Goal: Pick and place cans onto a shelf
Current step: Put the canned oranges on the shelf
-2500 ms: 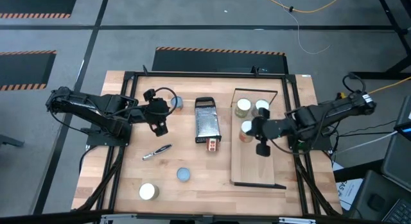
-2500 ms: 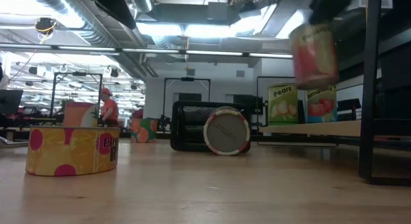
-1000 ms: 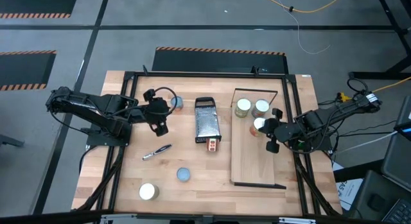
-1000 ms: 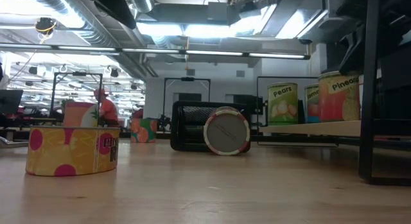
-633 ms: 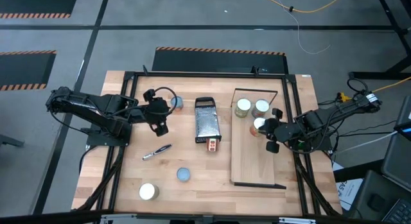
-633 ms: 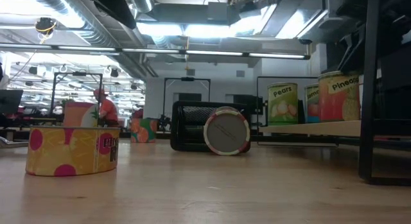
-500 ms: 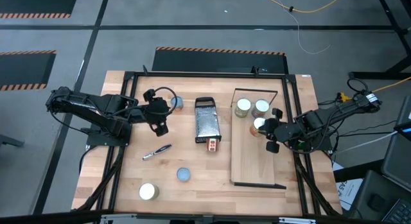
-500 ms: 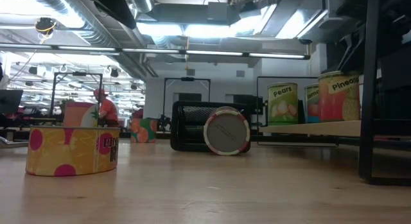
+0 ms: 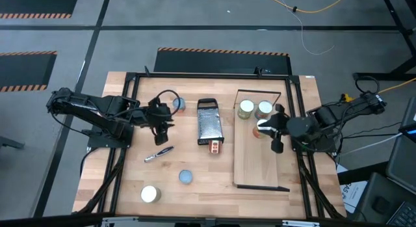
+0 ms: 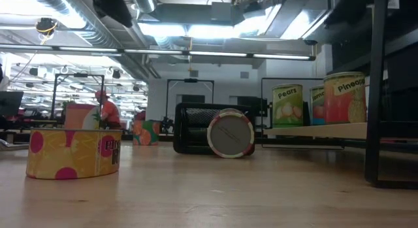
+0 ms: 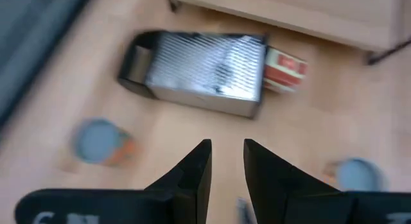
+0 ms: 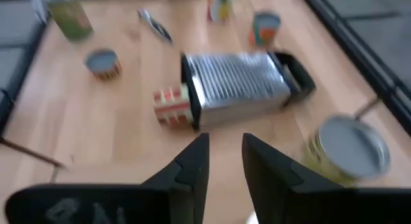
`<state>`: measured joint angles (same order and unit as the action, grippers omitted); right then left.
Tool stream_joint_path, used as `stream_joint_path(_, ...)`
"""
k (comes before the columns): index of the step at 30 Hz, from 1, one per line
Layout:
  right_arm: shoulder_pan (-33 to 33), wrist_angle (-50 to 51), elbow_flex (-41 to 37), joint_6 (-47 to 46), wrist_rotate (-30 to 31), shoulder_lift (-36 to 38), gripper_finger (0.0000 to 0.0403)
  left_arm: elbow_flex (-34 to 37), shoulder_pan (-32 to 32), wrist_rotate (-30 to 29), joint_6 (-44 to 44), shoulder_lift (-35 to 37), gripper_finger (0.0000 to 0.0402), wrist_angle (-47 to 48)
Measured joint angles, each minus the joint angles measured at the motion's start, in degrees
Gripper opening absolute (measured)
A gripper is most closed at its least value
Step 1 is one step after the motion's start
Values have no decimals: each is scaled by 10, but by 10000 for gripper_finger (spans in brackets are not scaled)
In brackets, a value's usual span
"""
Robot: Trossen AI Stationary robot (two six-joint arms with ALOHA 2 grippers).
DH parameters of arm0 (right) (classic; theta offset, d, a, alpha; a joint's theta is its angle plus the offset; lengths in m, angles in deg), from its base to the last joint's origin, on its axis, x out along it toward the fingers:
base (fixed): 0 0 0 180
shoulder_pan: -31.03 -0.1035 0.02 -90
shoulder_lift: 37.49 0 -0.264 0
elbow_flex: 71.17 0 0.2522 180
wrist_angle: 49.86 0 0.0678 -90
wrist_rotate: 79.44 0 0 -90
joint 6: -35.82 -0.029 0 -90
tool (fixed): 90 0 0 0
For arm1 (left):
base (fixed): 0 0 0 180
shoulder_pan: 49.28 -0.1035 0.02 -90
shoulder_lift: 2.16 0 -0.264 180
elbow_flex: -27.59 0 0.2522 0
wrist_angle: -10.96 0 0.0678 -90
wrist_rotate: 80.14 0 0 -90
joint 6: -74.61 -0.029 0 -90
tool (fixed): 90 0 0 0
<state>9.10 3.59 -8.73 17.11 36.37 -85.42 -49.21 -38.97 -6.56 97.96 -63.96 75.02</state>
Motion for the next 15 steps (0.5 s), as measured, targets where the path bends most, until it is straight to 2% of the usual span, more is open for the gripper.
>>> stream_joint_path(5, 0, -72, 0, 59, -28, -9, 96, 0, 51, 89, 80, -5, 84, -2)
stream_joint_path(10, 0, -114, 0, 90, -64, -28, 96, 0, 150, 98, 187, -34, 79, -9)
stream_joint_path(15, 0, -134, 0, 88, -65, -56, 96, 0, 270, 101, 280, -85, 78, -50)
